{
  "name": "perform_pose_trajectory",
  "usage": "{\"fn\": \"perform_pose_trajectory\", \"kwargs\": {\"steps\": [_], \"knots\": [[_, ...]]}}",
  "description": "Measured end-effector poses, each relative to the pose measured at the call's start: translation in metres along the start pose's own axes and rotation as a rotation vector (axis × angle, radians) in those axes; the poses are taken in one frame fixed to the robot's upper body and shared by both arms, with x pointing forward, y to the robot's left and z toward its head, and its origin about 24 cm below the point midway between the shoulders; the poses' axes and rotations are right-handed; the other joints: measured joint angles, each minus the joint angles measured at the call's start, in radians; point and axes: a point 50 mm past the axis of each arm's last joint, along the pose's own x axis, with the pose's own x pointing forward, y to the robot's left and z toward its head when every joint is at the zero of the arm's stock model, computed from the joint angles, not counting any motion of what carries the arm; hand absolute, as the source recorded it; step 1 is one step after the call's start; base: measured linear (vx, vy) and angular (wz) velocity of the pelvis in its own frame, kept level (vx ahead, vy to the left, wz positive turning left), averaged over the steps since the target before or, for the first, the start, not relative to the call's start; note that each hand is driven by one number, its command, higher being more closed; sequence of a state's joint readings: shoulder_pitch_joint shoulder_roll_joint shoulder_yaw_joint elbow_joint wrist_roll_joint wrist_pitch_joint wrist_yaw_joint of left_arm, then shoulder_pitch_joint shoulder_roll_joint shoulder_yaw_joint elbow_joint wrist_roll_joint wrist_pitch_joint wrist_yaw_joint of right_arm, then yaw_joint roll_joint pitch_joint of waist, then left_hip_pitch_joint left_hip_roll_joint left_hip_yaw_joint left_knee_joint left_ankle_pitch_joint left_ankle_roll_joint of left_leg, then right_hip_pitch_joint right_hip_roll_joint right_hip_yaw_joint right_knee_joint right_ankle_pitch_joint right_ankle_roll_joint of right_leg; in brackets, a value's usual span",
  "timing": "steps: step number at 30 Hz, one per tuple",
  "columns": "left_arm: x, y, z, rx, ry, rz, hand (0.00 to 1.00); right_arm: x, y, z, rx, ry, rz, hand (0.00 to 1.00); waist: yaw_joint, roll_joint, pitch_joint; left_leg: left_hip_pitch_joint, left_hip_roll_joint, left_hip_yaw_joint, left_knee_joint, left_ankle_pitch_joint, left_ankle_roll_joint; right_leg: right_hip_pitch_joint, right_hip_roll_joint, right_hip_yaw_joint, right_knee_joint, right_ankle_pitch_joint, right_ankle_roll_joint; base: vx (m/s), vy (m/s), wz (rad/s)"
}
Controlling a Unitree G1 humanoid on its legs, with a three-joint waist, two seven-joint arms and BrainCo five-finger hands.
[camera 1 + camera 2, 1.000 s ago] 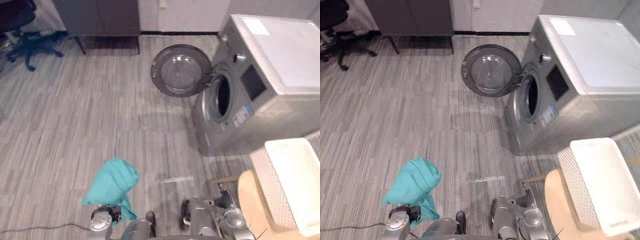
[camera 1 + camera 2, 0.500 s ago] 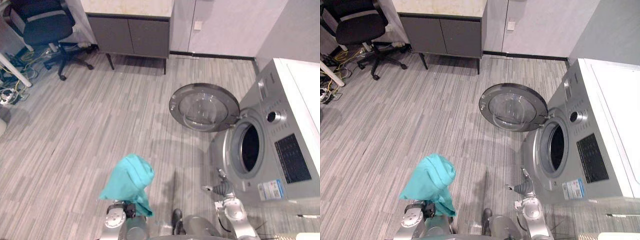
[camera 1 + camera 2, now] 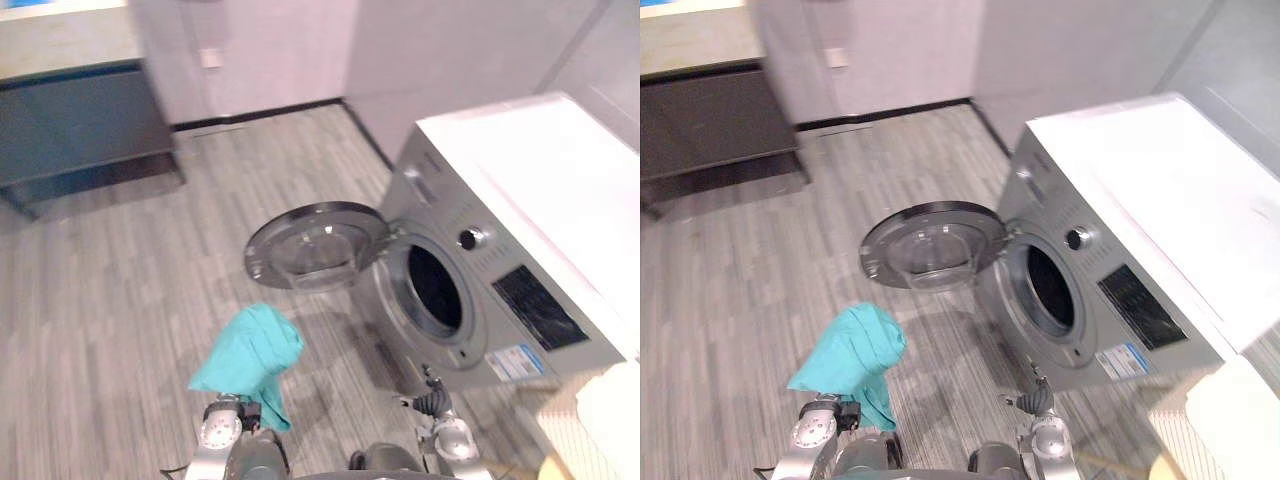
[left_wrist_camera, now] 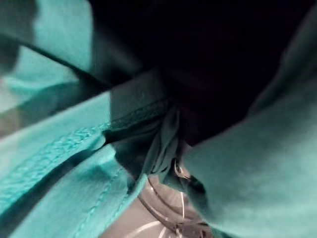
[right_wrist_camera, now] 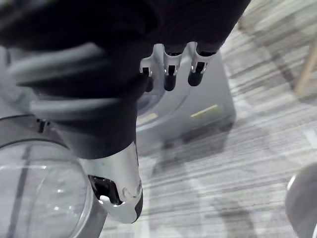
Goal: Pick up the laundry basket with both hands and put the clothes into the washing machine.
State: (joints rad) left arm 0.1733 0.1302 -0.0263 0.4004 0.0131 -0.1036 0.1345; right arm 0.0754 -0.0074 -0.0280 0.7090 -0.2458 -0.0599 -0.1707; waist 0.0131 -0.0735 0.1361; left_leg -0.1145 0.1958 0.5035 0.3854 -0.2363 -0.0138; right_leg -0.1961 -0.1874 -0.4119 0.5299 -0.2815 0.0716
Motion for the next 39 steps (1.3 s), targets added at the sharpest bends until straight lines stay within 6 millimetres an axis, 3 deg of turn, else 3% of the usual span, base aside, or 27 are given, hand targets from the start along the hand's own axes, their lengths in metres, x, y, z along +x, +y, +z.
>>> {"fn": "perform_pose_trajectory", "kwargs": {"steps": [2,3,4,5,7,8,9,10,11,12,14,16,17,20,21,24,27,33,36,39], "knots": [[0.003,0.01,0.003,0.002,-0.006,0.03,1.0,0.007,0.001,0.006,-0.009,-0.003,0.008,0.0,-0.002,0.004,0.002,0.043,0.023,0.087,-0.006,0.0,0.0,-0.01,-0.021,-0.229,-0.04,0.008,-0.035,0.15,0.026,-1.57],[0.005,0.011,0.004,0.001,-0.006,0.038,1.0,0.007,0.0,0.005,-0.014,0.002,0.007,0.0,-0.001,0.005,0.002,0.053,0.027,0.101,0.001,0.0,0.0,-0.023,-0.014,-0.262,-0.062,0.014,-0.044,0.21,-0.054,-1.31],[0.009,0.013,0.001,0.008,0.011,0.04,1.0,0.008,-0.002,0.006,-0.017,0.002,0.003,0.0,-0.003,0.006,0.003,0.067,0.032,0.117,0.015,-0.001,-0.001,-0.025,0.034,-0.254,-0.179,0.068,-0.104,0.31,-0.092,-1.06],[0.01,0.012,-0.005,0.012,0.052,0.036,1.0,0.009,-0.012,0.004,-0.039,0.005,-0.015,0.0,-0.022,0.03,0.013,0.089,0.069,0.122,0.075,-0.017,-0.021,0.02,0.075,-0.217,-0.239,0.138,-0.134,0.3,-0.085,-0.94],[0.01,0.008,-0.005,0.002,0.052,0.027,1.0,0.009,-0.021,-0.002,-0.059,0.016,-0.032,0.0,-0.03,0.062,0.032,0.09,0.123,0.117,0.2,-0.009,-0.019,0.068,0.114,-0.187,-0.275,0.135,-0.132,0.23,-0.068,-0.74],[0.009,0.002,-0.006,-0.013,0.056,0.013,1.0,0.008,-0.029,-0.007,-0.079,0.029,-0.047,0.0,-0.03,0.092,0.049,0.07,0.183,0.083,0.352,0.028,0.024,0.117,0.155,-0.15,-0.311,0.134,-0.131,0.23,-0.077,-0.84],[0.007,0.0,-0.009,-0.017,0.065,0.004,1.0,0.008,-0.032,-0.007,-0.086,0.03,-0.052,0.0,-0.026,0.097,0.056,0.036,0.212,0.05,0.459,0.081,0.057,0.144,0.166,-0.123,-0.329,0.133,-0.133,0.23,-0.046,-1.1],[0.005,-0.003,-0.011,-0.022,0.073,-0.009,1.0,0.008,-0.032,-0.007,-0.085,0.035,-0.053,0.0,-0.023,0.085,0.066,-0.017,0.217,-0.021,0.564,0.053,0.055,0.169,0.169,-0.074,-0.337,0.129,-0.136,0.26,0.032,-1.09],[0.004,-0.005,-0.011,-0.026,0.074,-0.015,1.0,0.009,-0.034,-0.007,-0.075,0.041,-0.063,0.0,-0.021,0.089,0.066,-0.056,0.19,-0.101,0.6,0.003,0.037,0.189,0.161,-0.029,-0.341,0.129,-0.136,0.26,0.099,-1.25],[0.004,-0.007,-0.013,-0.026,0.079,-0.022,1.0,0.009,-0.036,-0.009,-0.061,0.05,-0.072,0.0,-0.017,0.072,0.077,-0.099,0.134,-0.202,0.581,-0.027,0.006,0.21,0.148,0.011,-0.342,0.129,-0.136,0.26,0.111,-1.11],[0.005,-0.011,-0.01,-0.021,0.069,-0.039,1.0,0.009,-0.038,-0.013,-0.041,0.07,-0.084,0.0,0.0,0.06,0.085,-0.146,0.061,-0.328,0.462,-0.044,-0.019,0.238,0.131,0.069,-0.341,0.125,-0.127,0.22,0.166,-1.06],[0.005,-0.014,-0.009,-0.017,0.067,-0.05,1.0,0.008,-0.041,-0.017,-0.027,0.09,-0.102,0.0,0.001,0.068,0.085,-0.162,-0.002,-0.463,0.224,-0.017,-0.062,0.247,0.122,0.125,-0.318,0.098,-0.083,0.24,0.296,-1.02],[0.003,-0.019,-0.011,-0.025,0.073,-0.062,1.0,0.008,-0.051,-0.02,-0.032,0.098,-0.14,0.0,0.001,0.113,0.092,-0.152,-0.017,-0.555,0.054,0.101,-0.091,0.238,0.148,0.171,-0.275,0.059,-0.023,0.21,0.329,-0.78],[0.01,-0.015,-0.006,-0.001,0.06,-0.061,1.0,0.006,-0.042,-0.026,-0.009,0.132,-0.129,0.0,-0.002,0.064,0.088,-0.152,-0.062,-0.513,0.073,0.089,-0.072,0.203,0.084,0.229,-0.248,0.042,0.0,0.14,0.238,-0.39],[0.012,-0.012,-0.003,0.009,0.049,-0.056,1.0,0.005,-0.041,-0.028,-0.007,0.138,-0.127,0.0,0.001,0.061,0.091,-0.159,-0.073,-0.481,0.086,0.07,-0.051,0.185,0.065,0.255,-0.237,0.036,0.013,0.09,0.198,-0.42],[0.012,-0.005,-0.003,0.02,0.045,-0.039,1.0,0.014,-0.04,-0.009,0.005,0.086,-0.125,0.0,0.001,0.07,0.108,-0.185,-0.066,-0.401,0.148,0.025,-0.026,0.098,0.046,0.347,-0.161,0.026,0.033,0.01,0.201,-0.76],[0.019,-0.002,0.022,-0.001,-0.048,-0.011,1.0,0.023,-0.04,0.013,0.015,0.028,-0.138,0.0,0.001,0.072,0.183,-0.256,-0.044,-0.347,0.246,-0.022,-0.007,-0.04,0.045,0.418,-0.013,0.0,0.063,-0.14,0.131,-0.67],[0.036,-0.009,0.081,-0.115,-0.244,0.039,1.0,0.031,-0.045,0.047,0.049,-0.071,-0.18,0.0,-0.003,0.066,0.293,-0.488,0.002,-0.301,0.531,-0.144,0.006,-0.339,0.021,0.47,0.332,-0.107,0.081,-0.18,0.033,-0.33],[0.038,-0.016,0.118,-0.233,-0.37,0.056,1.0,0.031,-0.051,0.079,0.087,-0.19,-0.221,0.0,0.0,0.065,0.32,-0.666,0.039,-0.315,0.702,-0.19,0.013,-0.525,0.012,0.47,0.518,-0.164,0.075,-0.16,-0.003,-0.06],[0.038,-0.021,0.154,-0.323,-0.478,0.082,1.0,0.026,-0.058,0.128,0.162,-0.368,-0.269,0.0,0.0,0.058,0.342,-0.874,0.075,-0.344,0.862,-0.215,0.016,-0.737,0.014,0.471,0.693,-0.197,0.074,-0.16,-0.024,-0.1]]}}
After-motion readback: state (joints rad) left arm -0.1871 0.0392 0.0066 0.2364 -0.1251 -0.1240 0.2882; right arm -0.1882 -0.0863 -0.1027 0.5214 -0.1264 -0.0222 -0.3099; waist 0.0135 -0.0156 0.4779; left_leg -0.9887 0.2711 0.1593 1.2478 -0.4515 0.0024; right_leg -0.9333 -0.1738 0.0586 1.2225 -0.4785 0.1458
